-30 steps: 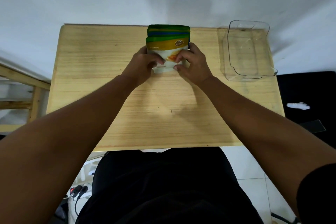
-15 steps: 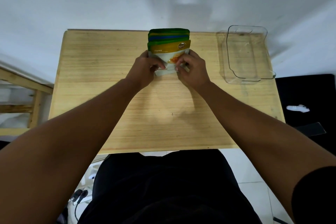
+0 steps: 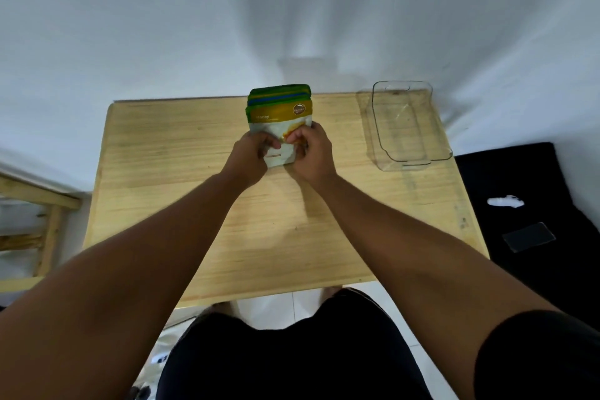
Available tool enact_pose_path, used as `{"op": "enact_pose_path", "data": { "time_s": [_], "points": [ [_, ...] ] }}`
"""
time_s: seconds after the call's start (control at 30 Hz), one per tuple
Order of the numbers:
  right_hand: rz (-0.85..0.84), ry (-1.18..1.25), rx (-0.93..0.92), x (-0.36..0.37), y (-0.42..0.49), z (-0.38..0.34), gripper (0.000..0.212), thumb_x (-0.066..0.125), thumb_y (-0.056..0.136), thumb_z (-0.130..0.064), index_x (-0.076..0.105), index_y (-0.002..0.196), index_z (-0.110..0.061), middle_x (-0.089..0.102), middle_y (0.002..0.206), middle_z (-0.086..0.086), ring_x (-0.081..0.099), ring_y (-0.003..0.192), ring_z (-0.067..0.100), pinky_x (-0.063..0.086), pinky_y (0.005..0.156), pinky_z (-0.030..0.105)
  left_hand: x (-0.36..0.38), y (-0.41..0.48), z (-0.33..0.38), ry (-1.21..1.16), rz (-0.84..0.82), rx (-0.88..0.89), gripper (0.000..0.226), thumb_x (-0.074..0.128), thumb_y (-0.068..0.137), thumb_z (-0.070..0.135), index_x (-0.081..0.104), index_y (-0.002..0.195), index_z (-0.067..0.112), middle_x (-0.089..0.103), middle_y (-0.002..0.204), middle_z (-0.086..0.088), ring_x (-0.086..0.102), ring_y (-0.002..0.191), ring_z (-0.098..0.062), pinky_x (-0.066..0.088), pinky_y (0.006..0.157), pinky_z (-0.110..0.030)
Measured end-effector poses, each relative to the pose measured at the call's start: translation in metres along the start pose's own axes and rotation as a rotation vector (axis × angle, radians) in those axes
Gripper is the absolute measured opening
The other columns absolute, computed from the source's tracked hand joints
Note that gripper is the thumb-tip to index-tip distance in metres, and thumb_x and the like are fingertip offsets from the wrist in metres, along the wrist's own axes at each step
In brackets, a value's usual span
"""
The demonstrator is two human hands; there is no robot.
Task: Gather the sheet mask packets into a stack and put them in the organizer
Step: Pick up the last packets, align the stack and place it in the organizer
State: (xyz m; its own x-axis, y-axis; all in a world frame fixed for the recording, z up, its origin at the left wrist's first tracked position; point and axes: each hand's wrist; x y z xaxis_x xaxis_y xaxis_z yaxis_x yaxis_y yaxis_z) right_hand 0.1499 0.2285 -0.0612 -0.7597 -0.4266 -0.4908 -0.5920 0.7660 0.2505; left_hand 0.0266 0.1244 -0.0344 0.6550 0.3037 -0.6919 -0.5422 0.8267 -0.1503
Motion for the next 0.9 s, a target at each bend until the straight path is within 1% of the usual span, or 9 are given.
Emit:
{"op": "enact_pose_path", "data": {
  "time_s": [0.1,0.2,0.3,0.4,0.5,0.6,0.73,0.83,0.9],
  "points": [
    [0.018,0.038,-0.027,-0.015,-0.002,-0.012,0.03,0.062,0.072,-0.023,0.069,0.086,0.003,0.066,0.097,0.021,0.067,0.088,0.027,0.057,0.079,0.03,-0.013,-0.001,0.005,-0.025,-0.019,0.014,0.043,0.05,0.084,-0.015,0.069,0.095,0.022,0.065,0.113,-0.009,0.062,0.098,-0.025,0.053,0.08,-0.034],
    [0.014,0.016,-0.055,-0.041,0.006,-0.023,0.015,0.066,0.076,-0.002,0.069,0.091,-0.001,0.07,0.1,0.017,0.07,0.094,0.027,0.06,0.085,0.041,-0.034,0.001,0.027,-0.026,-0.037,0.06,0.04,0.046,0.092,-0.01,0.07,0.095,0.022,0.066,0.12,-0.008,0.06,0.106,-0.024,0.048,0.082,-0.029],
    [0.0,-0.001,-0.029,-0.074,0.019,-0.039,0.024,0.062,0.077,0.007,0.071,0.096,-0.004,0.071,0.106,0.014,0.069,0.1,0.024,0.059,0.089,0.034,-0.052,0.006,0.059,-0.041,-0.087,0.149,0.036,0.046,0.096,-0.007,0.072,0.1,0.017,0.064,0.123,-0.008,0.056,0.108,-0.023,0.044,0.082,-0.026],
    [-0.06,0.068,0.051,-0.117,0.031,-0.052,0.029,0.068,0.078,0.005,0.072,0.099,-0.014,0.072,0.11,0.008,0.069,0.105,0.019,0.058,0.091,0.027,-0.061,0.014,0.089,-0.112,-0.153,0.292,0.035,0.047,0.094,-0.009,0.071,0.104,0.014,0.065,0.122,-0.005,0.058,0.116,-0.025,0.048,0.095,-0.029],
    [-0.075,0.133,0.135,-0.165,0.04,-0.061,0.036,0.07,0.08,0.006,0.069,0.096,-0.026,0.073,0.106,-0.003,0.07,0.101,0.011,0.058,0.089,0.025,-0.056,0.02,0.127,-0.232,-0.199,0.36,0.031,0.051,0.092,-0.011,0.068,0.111,0.007,0.063,0.117,0.003,0.058,0.111,-0.016,0.05,0.094,-0.017],
    [-0.04,0.166,0.188,-0.207,0.044,-0.059,0.031,0.07,0.082,0.009,0.069,0.1,-0.016,0.072,0.104,0.0,0.069,0.09,0.002,0.057,0.082,0.021,-0.037,0.025,0.163,-0.361,-0.224,0.36,0.031,0.063,0.089,-0.009,0.064,0.117,0.004,0.059,0.114,0.011,0.058,0.103,-0.007,0.057,0.085,-0.022],
    [-0.018,0.185,0.277,-0.253,0.043,-0.043,0.029,0.069,0.084,0.006,0.071,0.103,-0.016,0.073,0.112,0.005,0.07,0.099,0.011,0.059,0.082,0.025,0.002,0.034,0.196,-0.478,-0.255,0.309,0.033,0.07,0.088,-0.001,0.063,0.12,0.008,0.059,0.12,0.0,0.06,0.114,-0.027,0.061,0.086,-0.038],
    [-0.029,0.217,0.388,-0.274,0.041,-0.02,0.029,0.066,0.087,0.004,0.071,0.102,-0.021,0.072,0.119,0.008,0.069,0.11,0.022,0.06,0.088,0.032,0.033,0.039,0.215,-0.542,-0.326,0.18,0.032,0.069,0.091,0.002,0.064,0.121,0.012,0.058,0.123,-0.005,0.061,0.113,-0.025,0.062,0.078,-0.037],
    [-0.087,0.183,0.484,-0.279,0.042,-0.003,0.029,0.065,0.089,0.003,0.072,0.105,-0.02,0.07,0.121,0.008,0.068,0.11,0.023,0.059,0.085,0.029,0.054,0.042,0.221,-0.544,-0.39,0.023,0.031,0.068,0.093,0.003,0.064,0.119,0.018,0.055,0.129,-0.009,0.062,0.114,-0.029,0.064,0.073,-0.04]
  ]
}}
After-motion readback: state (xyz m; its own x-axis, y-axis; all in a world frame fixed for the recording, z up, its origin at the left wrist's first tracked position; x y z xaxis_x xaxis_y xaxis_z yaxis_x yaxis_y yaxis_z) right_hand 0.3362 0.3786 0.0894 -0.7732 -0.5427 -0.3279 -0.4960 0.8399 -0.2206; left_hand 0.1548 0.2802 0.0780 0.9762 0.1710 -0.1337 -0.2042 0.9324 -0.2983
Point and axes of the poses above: each hand's wrist, its own y-axis towards the middle knuckle, its own x-axis out of the palm, z = x × y
